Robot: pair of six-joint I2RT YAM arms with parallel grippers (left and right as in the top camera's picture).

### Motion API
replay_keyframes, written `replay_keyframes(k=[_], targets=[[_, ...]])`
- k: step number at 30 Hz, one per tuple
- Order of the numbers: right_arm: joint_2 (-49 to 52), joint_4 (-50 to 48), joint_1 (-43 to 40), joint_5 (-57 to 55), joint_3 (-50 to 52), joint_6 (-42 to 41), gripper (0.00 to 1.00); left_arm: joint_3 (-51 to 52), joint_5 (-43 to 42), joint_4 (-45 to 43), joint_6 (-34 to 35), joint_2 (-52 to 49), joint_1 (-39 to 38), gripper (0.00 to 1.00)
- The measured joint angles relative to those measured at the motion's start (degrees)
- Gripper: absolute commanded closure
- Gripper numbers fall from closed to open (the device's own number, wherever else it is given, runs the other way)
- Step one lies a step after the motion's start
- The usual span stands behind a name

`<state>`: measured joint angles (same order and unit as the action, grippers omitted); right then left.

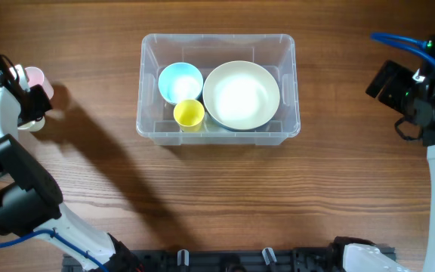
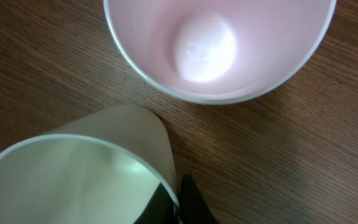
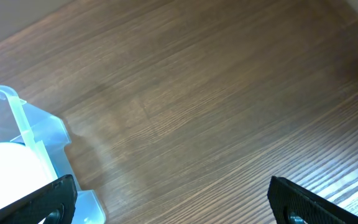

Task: Pack container
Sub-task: 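Move the left gripper to the pale green cup and grasp its rim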

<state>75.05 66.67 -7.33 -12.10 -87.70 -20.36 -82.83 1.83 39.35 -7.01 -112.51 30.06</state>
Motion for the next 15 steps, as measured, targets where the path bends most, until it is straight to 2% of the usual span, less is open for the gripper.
replay_keyframes(k=[10, 15], targets=[[0.0, 0.0, 0.0, 0.0, 0.0, 0.0, 0.0, -0.2, -0.1, 3.7, 0.0, 2.1, -0.8, 0.96], [0.0, 0.0, 0.0, 0.0, 0.0, 0.0, 0.0, -0.2, -0.2, 3.7, 0.0, 10.3, -3.8, 0.96]])
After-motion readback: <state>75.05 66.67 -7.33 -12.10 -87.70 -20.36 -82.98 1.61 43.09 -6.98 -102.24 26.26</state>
